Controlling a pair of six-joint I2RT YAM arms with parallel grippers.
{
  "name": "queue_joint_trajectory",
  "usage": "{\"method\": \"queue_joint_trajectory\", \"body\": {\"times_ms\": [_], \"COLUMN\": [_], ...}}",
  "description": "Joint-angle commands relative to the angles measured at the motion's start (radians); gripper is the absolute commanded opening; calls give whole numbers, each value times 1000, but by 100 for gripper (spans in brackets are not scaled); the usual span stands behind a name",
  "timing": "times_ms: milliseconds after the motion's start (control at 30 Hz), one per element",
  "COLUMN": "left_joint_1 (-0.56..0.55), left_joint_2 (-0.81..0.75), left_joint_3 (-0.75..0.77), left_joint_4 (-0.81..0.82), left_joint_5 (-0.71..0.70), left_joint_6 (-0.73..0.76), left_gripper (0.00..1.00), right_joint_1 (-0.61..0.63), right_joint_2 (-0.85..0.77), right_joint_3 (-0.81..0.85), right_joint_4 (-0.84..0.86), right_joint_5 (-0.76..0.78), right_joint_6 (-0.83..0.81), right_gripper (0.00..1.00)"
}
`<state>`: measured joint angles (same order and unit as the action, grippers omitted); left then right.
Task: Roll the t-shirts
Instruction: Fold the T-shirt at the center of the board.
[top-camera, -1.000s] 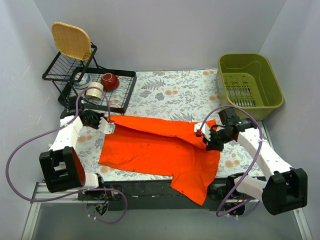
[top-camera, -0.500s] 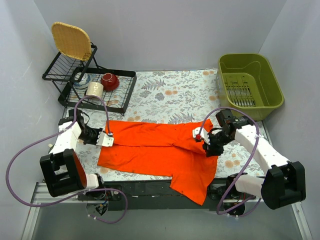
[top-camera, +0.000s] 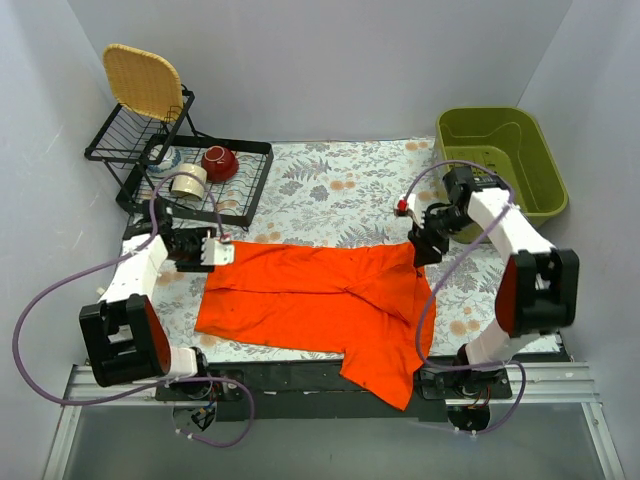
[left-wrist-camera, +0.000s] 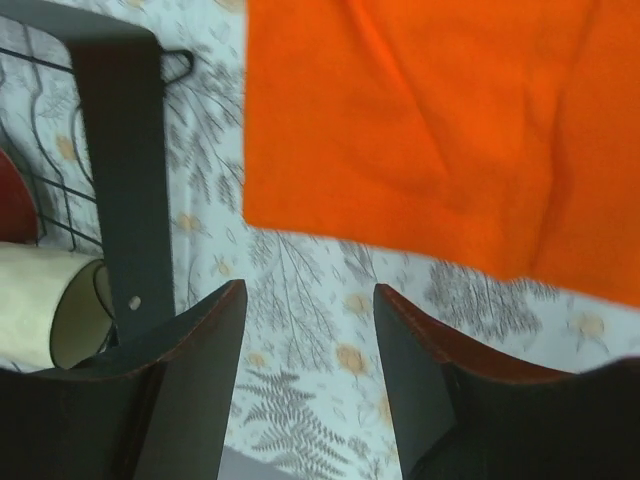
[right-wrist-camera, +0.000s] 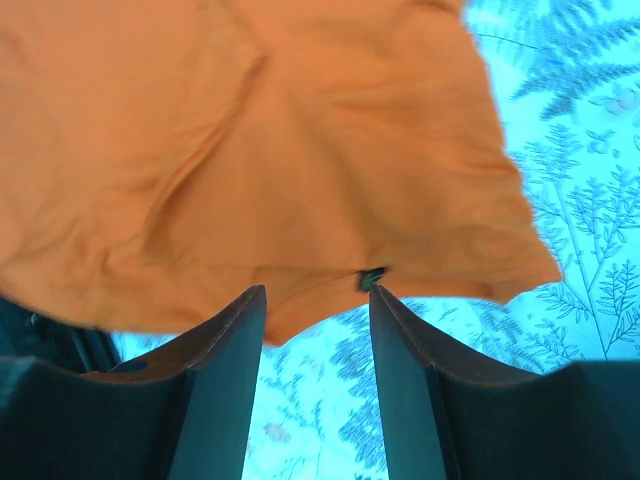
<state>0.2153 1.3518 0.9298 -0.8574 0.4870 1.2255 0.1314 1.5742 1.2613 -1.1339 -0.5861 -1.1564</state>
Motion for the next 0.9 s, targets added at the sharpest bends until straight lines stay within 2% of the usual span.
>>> {"method": "queue_joint_trajectory", "body": {"times_ms": [0,67,100,200,233,267,333,500,867], "left_joint_1": [-106,-137,-145,-151,-152,-154,-154,-156,-156], "left_joint_2": [24,82,104,188,205,225,239,285,354], "left_joint_3": [18,49,87,144,152,153,142,113,74], "left_joint_4": [259,331,346,366,371,385,397,442,452], "left_joint_5": [29,1,-7,-19,-21,-27,-24,-41,-122], "left_joint_6": [-582,-749,-905,-1107,-1148,-1175,-1219,-1279,-1327], "left_gripper": [51,45,42,22,17,7,2,0,0], "right_joint_1": [-18,-19,-18,-19,-19,-18,-19,-18,-15], "right_joint_2": [112,122,138,194,210,224,256,332,397], "right_joint_3": [85,93,98,127,142,150,164,210,222], "right_joint_4": [109,166,175,186,187,192,197,184,183], "right_joint_5": [-54,-49,-46,-20,-5,6,28,74,181], "right_joint_6": [207,221,227,241,245,250,259,270,270], "right_gripper": [54,54,53,52,51,51,49,44,41]}}
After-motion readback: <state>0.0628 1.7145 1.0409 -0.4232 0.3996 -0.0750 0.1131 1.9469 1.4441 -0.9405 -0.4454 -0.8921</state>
